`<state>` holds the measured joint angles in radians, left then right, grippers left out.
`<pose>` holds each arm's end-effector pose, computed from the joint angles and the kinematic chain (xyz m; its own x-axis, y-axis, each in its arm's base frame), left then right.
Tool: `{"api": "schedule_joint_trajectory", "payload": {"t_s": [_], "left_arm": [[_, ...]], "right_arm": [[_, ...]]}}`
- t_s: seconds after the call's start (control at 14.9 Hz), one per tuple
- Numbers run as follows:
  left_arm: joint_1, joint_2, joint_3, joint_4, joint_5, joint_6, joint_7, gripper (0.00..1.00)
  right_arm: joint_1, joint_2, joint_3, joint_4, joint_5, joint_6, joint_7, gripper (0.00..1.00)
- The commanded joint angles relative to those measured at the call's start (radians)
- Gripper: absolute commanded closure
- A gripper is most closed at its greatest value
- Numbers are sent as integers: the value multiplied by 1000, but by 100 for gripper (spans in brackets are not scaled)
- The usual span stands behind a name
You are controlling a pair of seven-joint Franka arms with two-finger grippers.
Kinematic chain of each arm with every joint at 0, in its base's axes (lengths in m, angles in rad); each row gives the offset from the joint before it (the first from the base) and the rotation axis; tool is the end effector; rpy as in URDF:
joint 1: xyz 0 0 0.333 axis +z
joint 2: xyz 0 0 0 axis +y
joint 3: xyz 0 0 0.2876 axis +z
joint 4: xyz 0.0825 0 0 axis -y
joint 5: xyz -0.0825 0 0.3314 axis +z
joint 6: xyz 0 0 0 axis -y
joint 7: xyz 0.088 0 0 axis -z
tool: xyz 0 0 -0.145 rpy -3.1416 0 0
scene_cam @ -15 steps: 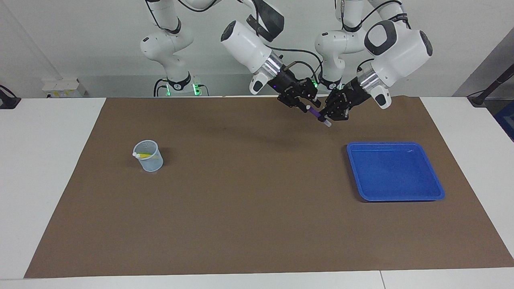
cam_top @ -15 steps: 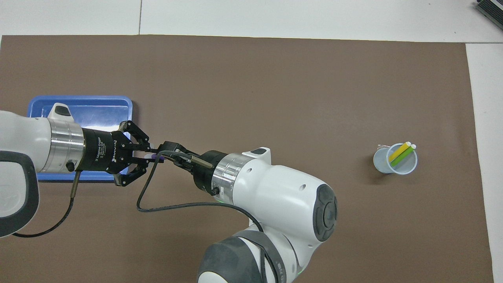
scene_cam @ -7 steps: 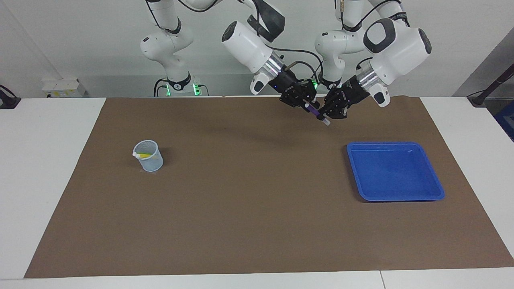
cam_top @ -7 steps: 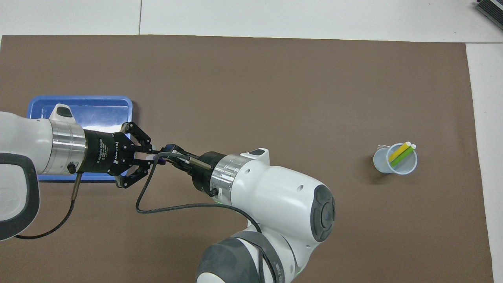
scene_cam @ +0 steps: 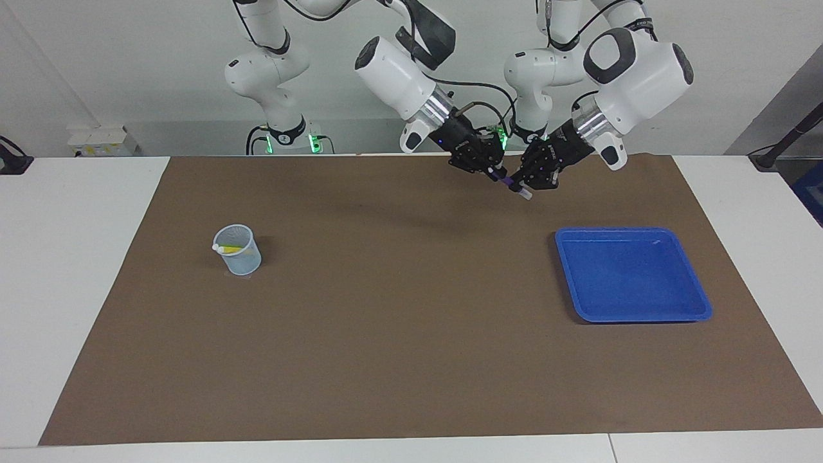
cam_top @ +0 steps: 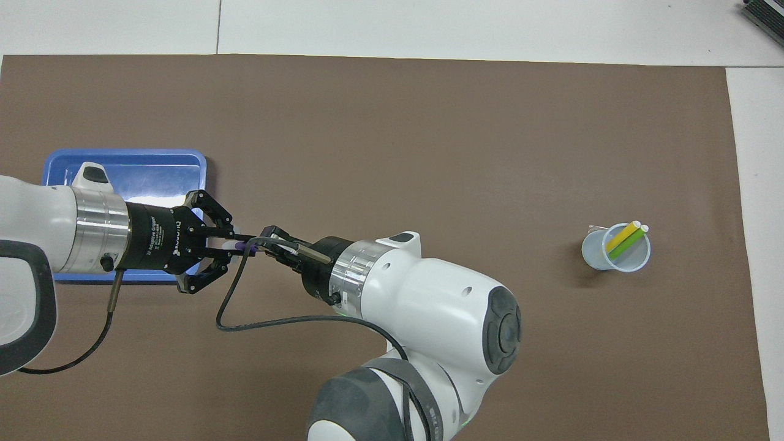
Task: Transfer and insert pens with both arms
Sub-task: 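Open the left gripper while the right gripper pulls the purple pen away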
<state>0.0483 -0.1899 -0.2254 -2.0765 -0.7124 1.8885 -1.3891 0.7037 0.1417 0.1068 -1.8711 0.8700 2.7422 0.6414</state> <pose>0.4442 -0.1573 0.4818 0.1133 0.7993 -0.5902 0.9930 -0.1104 0.0411 0.4399 0.4310 0.4817 0.8863 -0.4444 -0.1304 -0.3697 -0.5092 -0.7772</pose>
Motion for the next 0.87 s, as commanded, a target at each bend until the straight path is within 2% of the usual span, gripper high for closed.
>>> {"api": "schedule_joint_trajectory", "payload": {"t_s": [0.0,0.13,0.2,0.27,0.34,0.47,0.81], "left_arm": [[-16,-31,9,-24,-18,-15,-10,100],[-19,-31,9,-22,-18,-11,-1,97],[-21,-31,9,-22,-18,-5,-2,86],[-21,-31,9,-22,-16,-5,-11,60],[-19,-32,9,-24,-16,-3,-21,46],[-7,-32,11,-20,-16,-9,-33,47],[-5,-33,12,-16,-15,-14,-30,47]], "right_arm": [[-4,4,2,1,10,10,-5,100],[-4,4,1,1,10,10,-6,100],[-4,4,2,1,10,10,-6,100],[-4,3,1,1,10,5,-8,100],[-7,3,1,0,10,-1,-14,100],[-15,-1,-1,-5,10,-22,-47,100],[-84,-13,-4,-11,-38,-179,-161,100]]}}
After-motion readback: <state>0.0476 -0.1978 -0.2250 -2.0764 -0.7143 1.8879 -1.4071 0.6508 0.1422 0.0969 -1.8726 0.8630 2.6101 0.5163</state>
